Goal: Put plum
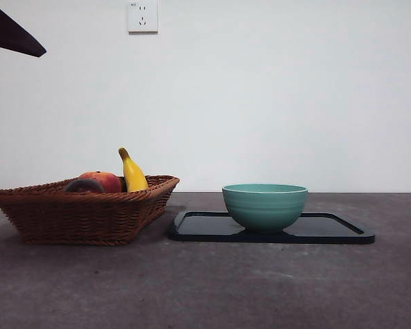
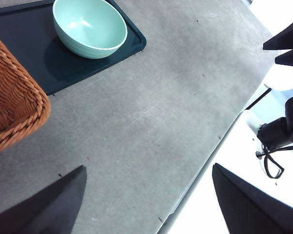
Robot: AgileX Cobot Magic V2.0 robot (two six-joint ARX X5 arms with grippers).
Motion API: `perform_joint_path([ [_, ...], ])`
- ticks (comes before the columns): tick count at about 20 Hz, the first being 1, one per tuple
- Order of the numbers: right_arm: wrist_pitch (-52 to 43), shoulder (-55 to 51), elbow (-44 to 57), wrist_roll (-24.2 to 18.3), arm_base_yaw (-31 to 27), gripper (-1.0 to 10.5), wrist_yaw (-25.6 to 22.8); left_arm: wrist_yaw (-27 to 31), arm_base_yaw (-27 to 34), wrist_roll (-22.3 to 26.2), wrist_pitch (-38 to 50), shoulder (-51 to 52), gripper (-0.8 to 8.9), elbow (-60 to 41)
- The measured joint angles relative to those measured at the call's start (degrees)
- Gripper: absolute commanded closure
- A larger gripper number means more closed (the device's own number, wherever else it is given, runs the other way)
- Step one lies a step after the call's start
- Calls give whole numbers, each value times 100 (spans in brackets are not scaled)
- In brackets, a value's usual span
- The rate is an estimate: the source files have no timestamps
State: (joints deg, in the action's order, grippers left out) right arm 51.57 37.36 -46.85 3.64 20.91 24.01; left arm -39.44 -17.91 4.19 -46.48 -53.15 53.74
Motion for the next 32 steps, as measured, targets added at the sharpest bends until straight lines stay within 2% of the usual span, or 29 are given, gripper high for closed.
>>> perform_joint_path([
  [4,-2,2,0,186,0,750,-11,0,2,52,2,0,410,0],
  [7,-251,63,0,743,0,732,-446,0,2,76,4,0,410,0],
  [10,-870,404,0,1290,0,729,-684,0,2,83,26,0,410,0],
  [13,-1429,1086,-72,1537,-4,721,-754,0,2,85,39,0,410,0],
  [18,-1908,2712,-837,1606,-219,716,-754,0,2,85,39,0,410,0],
  [24,-1917,4627,-1871,1438,-409,716,-931,0,2,85,42,0,410,0],
  [32,-2422,6074,-2267,1322,-413,716,-1034,0,2,85,44,0,410,0],
])
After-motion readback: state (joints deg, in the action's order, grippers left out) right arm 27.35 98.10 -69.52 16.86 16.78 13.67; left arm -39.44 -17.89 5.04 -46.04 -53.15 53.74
